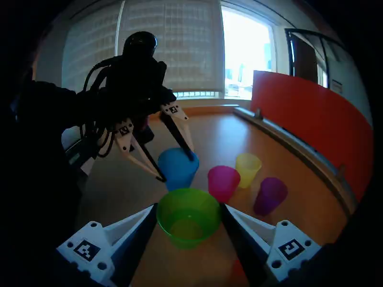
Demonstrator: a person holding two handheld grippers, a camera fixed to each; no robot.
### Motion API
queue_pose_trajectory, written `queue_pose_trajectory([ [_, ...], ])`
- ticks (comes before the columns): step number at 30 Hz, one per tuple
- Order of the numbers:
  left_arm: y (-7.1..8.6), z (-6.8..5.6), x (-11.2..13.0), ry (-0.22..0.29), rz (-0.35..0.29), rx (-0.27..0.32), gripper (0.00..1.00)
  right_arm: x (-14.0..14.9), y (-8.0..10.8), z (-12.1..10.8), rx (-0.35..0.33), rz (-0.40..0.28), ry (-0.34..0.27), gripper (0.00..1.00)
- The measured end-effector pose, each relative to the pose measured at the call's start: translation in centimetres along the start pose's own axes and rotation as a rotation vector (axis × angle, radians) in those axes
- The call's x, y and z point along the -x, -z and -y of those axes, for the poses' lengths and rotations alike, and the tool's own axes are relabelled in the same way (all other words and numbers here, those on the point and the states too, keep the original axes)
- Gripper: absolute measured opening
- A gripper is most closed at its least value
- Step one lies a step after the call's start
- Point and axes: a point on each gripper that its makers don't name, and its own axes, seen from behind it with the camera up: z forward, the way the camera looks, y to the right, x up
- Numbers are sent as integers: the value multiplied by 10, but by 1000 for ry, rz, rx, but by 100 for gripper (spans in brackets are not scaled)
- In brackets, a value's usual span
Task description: Pour water
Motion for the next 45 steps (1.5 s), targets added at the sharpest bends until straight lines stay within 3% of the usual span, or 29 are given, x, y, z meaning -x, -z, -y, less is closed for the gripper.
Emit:
queue_pose_trajectory([
  [11, -17, -12, 14, -5, 42, 29, 89, 18, -6, 4, -13, 54, 9, 95],
  [26, -34, -20, 19, -1, 34, 39, 89, 40, -13, 1, 1, 99, 9, 95],
  [45, -42, -26, 27, 2, 21, 49, 89, 62, -21, 2, 10, 142, 16, 95],
])
